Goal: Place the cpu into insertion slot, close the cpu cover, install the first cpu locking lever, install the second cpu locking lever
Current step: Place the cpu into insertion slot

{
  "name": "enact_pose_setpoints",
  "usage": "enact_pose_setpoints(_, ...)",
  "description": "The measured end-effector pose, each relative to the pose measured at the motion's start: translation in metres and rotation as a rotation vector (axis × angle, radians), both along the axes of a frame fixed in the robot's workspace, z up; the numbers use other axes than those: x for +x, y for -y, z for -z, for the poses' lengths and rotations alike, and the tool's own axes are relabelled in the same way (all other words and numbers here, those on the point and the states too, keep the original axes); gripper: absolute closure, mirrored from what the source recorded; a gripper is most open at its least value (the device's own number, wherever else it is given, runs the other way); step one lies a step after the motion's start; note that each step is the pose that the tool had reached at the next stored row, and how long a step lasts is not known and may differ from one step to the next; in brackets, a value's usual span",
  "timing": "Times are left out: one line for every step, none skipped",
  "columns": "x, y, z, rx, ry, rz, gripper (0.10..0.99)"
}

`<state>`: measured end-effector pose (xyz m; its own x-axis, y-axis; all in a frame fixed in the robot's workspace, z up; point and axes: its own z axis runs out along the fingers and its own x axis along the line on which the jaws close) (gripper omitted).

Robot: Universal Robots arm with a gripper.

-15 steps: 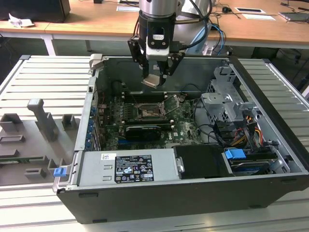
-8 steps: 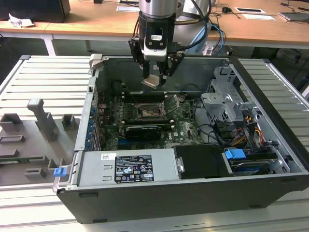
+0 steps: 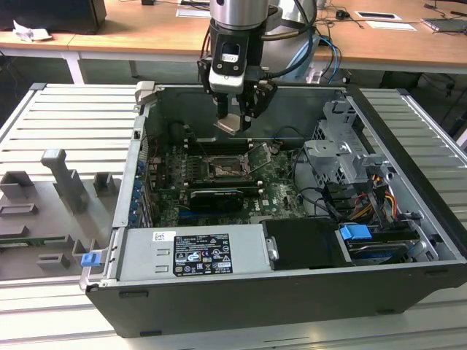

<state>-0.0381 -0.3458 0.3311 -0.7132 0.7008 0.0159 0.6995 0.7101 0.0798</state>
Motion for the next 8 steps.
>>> enact_pose_setpoints(0.0000,0.0000,0.0001,0.000,0.0001,0.006,0.557)
enact_pose_setpoints(0.0000,0.0000,0.0001,0.000,0.0001,0.014,0.557)
enact_pose_setpoints(0.0000,0.0000,0.0001,0.000,0.0000,0.019,0.557)
enact_pose_setpoints(0.0000,0.0000,0.0001,0.000,0.0000,0.023,0.557)
enact_pose_setpoints(0.0000,0.0000,0.0002,0.000,0.0000,0.030,0.557)
enact_pose_setpoints(0.0000,0.0000,0.0002,0.000,0.0000,0.034,0.557)
enact_pose_setpoints(0.0000,0.0000,0.0003,0.000,0.0000,0.044,0.557)
enact_pose_setpoints(0.0000,0.0000,0.0003,0.000,0.0000,0.052,0.557)
